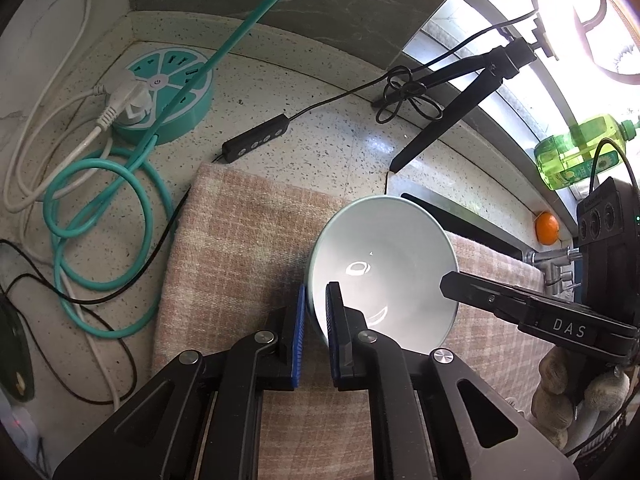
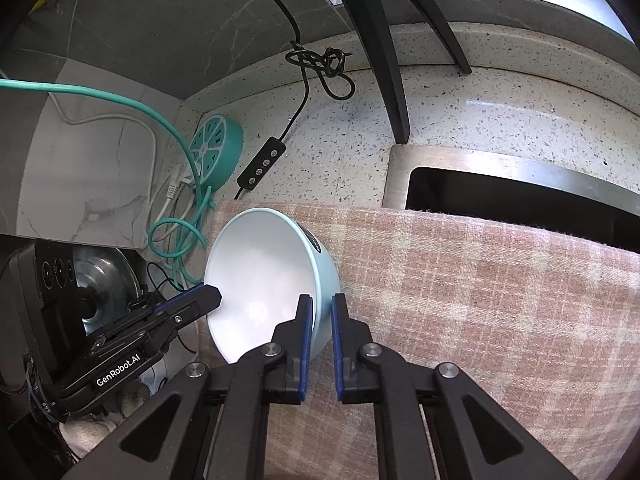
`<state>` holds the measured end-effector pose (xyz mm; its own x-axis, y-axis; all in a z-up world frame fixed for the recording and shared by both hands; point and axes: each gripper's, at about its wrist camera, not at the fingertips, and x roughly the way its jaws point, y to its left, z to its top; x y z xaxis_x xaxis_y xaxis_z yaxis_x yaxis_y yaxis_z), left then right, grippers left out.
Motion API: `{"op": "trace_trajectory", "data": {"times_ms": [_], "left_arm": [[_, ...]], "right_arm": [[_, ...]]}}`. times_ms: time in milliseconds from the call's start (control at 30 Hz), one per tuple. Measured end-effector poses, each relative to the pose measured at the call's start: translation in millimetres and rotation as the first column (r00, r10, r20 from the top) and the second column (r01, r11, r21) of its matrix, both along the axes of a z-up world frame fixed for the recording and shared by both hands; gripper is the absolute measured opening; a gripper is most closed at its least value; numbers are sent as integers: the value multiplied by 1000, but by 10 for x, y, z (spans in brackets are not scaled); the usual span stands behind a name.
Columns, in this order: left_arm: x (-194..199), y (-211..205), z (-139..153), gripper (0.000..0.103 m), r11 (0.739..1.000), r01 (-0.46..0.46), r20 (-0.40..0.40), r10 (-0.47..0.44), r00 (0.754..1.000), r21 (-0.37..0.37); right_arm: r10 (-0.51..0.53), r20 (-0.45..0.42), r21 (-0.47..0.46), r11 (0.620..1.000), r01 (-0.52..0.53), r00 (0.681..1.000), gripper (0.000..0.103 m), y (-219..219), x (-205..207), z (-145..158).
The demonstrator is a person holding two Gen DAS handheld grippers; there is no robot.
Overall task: Organize plates and bowls
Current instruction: 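Close both grippers on the rim of the pale teal bowl, then lift the teal bowl with both grippers and lower it into the steel bowl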
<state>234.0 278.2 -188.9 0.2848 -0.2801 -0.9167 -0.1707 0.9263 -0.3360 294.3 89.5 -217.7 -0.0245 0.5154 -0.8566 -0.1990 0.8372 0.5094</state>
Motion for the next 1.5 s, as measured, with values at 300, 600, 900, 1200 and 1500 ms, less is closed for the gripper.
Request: {"op": "trace_trajectory", "data": {"times_ms": [300,600,900,1200,1500], "left_arm": [[-91,-15,172,9,1000,0,34,0,999,-4],[-281,-62,437,9,1000,17,89,-16,996,-12],[-521,-147,670,9,999,51,134,-50,990,-1],[-809,-232,798,9,997,82,150,-81,985,-3],[-1148,-297,876,9,995,96,152,-94,984,-10]], "right_arm": [[-6,13,12,1000,5,1000,9,-39,-81,203],[-7,50,32,999,6,999,9,-127,-244,563],[-31,72,52,998,27,997,9,-235,-491,821],[-47,84,63,997,42,995,9,-333,-809,988],[-41,75,68,997,36,996,9,-443,-1176,1026]]}}
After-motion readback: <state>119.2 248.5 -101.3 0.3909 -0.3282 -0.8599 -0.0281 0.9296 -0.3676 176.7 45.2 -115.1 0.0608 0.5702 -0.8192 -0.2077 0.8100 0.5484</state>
